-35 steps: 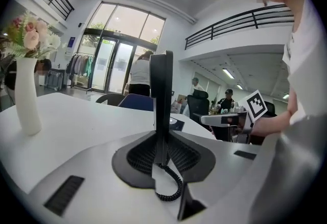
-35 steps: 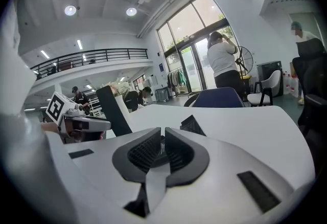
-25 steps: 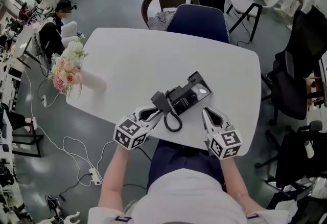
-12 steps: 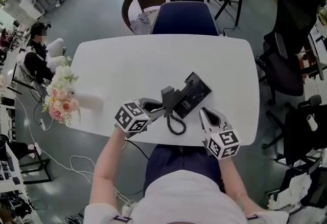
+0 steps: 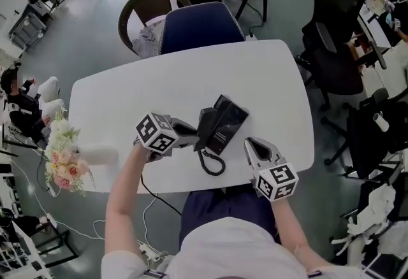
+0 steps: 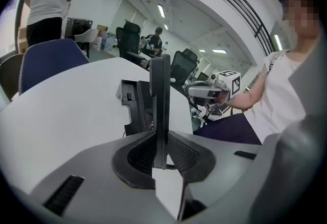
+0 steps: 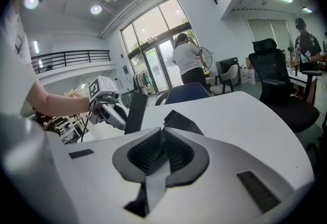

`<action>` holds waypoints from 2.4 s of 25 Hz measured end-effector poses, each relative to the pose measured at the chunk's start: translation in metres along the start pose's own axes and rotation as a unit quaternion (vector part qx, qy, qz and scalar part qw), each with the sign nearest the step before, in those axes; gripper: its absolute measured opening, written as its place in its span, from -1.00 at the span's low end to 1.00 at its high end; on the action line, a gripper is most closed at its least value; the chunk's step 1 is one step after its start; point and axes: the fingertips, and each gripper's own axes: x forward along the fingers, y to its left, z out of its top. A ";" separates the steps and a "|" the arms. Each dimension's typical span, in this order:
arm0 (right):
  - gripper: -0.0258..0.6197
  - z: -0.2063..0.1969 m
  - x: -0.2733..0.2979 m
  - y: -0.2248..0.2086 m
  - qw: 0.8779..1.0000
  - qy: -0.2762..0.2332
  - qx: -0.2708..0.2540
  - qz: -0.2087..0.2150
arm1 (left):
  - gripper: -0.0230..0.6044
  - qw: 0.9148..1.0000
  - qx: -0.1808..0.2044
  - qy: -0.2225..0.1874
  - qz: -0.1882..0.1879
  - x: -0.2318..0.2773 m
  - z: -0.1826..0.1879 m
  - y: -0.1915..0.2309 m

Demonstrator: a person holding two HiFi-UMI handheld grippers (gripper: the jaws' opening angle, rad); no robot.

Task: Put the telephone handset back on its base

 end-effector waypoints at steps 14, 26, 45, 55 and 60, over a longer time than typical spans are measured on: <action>-0.78 -0.006 0.004 -0.009 0.999 0.004 0.032 -0.044 | -0.68 0.979 0.051 0.107 -0.169 0.020 0.007 0.016; -0.78 -0.014 0.017 -0.013 0.995 0.016 0.058 -0.077 | -0.68 0.945 0.033 0.145 -0.290 0.029 0.006 0.035; -0.78 -0.026 0.018 -0.029 0.990 0.023 0.084 -0.112 | -0.68 0.909 -0.020 0.158 -0.385 0.046 0.010 0.049; -0.78 -0.027 0.023 -0.029 0.989 0.023 0.088 -0.115 | -0.68 0.910 -0.019 0.171 -0.377 0.051 0.007 0.051; -0.78 -0.028 0.021 -0.026 0.990 0.025 0.084 -0.113 | -0.68 0.921 -0.024 0.147 -0.361 0.052 0.008 0.052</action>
